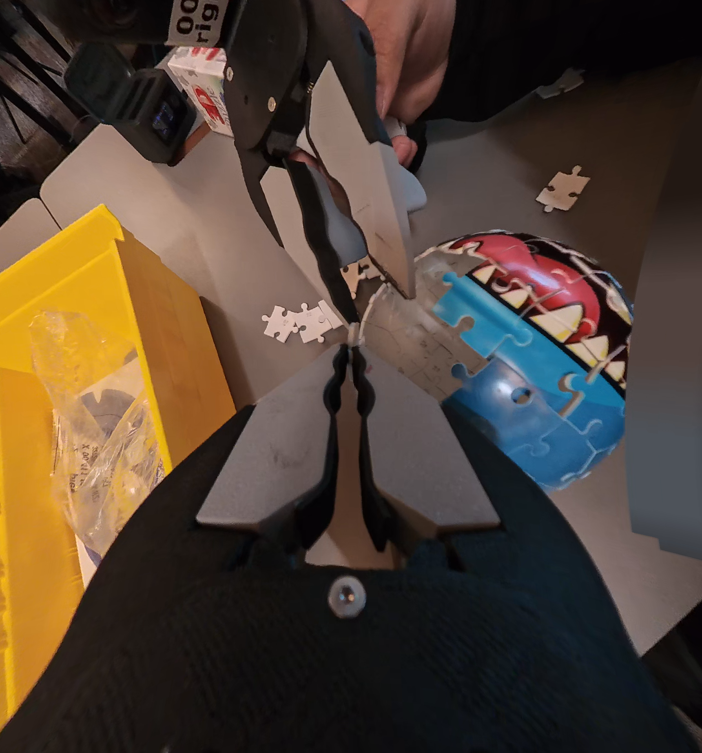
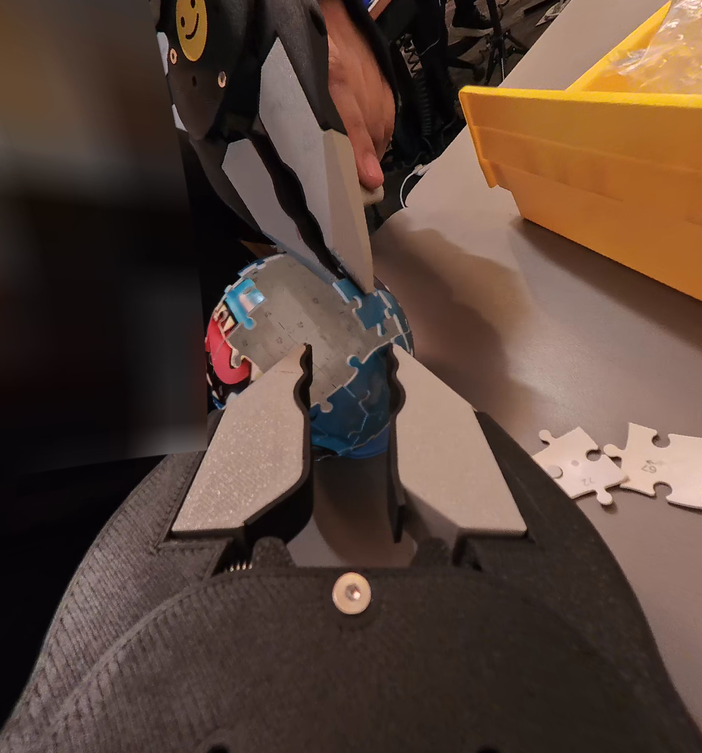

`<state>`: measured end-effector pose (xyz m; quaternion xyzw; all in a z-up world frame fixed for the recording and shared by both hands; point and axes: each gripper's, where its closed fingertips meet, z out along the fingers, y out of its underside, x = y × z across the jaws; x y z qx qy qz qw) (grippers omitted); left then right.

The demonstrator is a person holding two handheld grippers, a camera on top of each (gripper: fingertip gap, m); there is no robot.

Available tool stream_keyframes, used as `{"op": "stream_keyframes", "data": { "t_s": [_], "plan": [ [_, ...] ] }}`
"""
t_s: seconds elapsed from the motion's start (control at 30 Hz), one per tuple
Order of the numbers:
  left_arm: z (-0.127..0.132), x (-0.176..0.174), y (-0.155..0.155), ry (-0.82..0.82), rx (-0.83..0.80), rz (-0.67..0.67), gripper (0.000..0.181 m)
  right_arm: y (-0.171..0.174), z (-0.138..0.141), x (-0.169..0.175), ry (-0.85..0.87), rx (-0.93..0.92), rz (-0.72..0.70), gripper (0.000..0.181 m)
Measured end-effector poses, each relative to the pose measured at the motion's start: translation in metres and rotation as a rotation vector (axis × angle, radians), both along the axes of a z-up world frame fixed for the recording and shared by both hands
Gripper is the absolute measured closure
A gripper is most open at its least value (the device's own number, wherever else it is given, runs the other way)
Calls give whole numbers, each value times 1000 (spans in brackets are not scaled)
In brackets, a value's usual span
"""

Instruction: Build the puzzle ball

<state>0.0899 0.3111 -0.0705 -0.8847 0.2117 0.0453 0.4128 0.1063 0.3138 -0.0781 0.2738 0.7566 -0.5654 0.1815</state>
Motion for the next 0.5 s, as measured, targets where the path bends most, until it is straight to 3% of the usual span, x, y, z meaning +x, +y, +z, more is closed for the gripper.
{"op": "stream_keyframes", "data": {
  "t_s": [0.1, 0.23, 0.37, 0.43, 0.5],
  "plan": [
    [13, -9, -3, 6, 37, 27, 181, 2, 4, -2, 8, -3, -20, 145],
    [51, -35, -16, -18, 144, 105, 181, 9, 15, -4, 27, -4, -73, 137],
    [74, -35, -39, -296, 234, 81, 181, 16, 39, 5, 60, -36, -122, 116],
    [73, -23, -55, -453, 245, 10, 181, 21, 43, 11, 77, 4, -183, 114],
    [78, -6, -74, -643, 288, -107, 181, 23, 44, 26, 86, 34, -213, 101]
  ]
}}
